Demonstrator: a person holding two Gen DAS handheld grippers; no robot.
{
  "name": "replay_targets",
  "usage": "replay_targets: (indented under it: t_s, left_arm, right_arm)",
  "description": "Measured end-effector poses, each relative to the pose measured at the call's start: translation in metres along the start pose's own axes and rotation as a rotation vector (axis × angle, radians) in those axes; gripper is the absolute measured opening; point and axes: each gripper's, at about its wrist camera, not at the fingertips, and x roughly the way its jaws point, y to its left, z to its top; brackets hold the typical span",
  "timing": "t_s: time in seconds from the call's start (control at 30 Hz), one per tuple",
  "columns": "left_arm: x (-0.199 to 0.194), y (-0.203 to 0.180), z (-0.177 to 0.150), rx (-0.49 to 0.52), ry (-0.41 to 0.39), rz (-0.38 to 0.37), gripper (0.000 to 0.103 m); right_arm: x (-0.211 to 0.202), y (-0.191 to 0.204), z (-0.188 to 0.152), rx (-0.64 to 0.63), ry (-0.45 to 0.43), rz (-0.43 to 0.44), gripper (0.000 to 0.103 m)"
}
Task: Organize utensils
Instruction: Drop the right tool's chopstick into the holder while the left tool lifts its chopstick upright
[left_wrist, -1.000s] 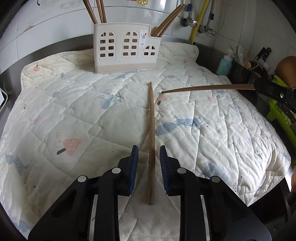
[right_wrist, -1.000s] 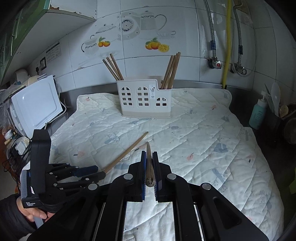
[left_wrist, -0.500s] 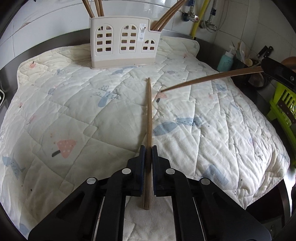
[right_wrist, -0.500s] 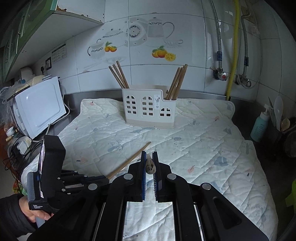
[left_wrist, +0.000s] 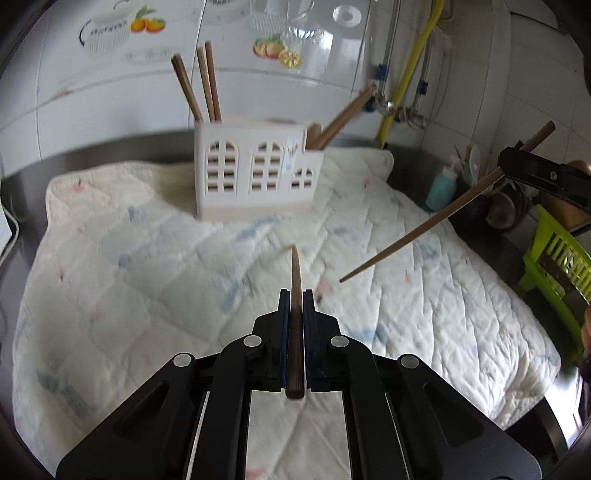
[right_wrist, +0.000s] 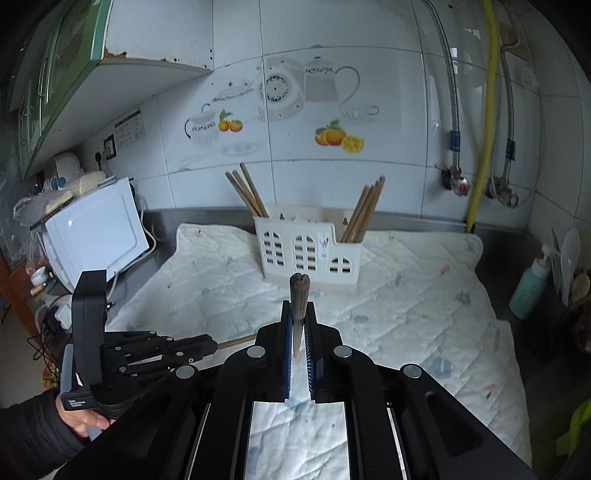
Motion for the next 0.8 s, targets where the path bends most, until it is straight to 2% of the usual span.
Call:
replay_targets:
  t_s: [0.27,0.57,0.7,0.8]
  left_arm:
    - [0.005,0.005,0.024,0.007,-0.054,-0.006,0.005]
    - [-0.004,0.009,0.059,0.022,-0.09,-0.022,0.005]
    - [-0.007,0.013,0.074,0.035,-0.1,-0.024,0.005]
    - [-0.009,0.014,0.083,0.051,-0.108,-0.021,0.005]
  right_arm:
    - [-0.001,-0.002,0.042,-0.04,-0.051,0.001,0.006]
    - [0.007,-0.01,0.115,-0.078,-0.118,-0.029,0.006]
    - [0.023,-0.011,0.145,-0.114,-0.129,-0.083,0.006]
    - [0.045,-0.016,0.155,-0.113,-0.098,-0.104,0.006]
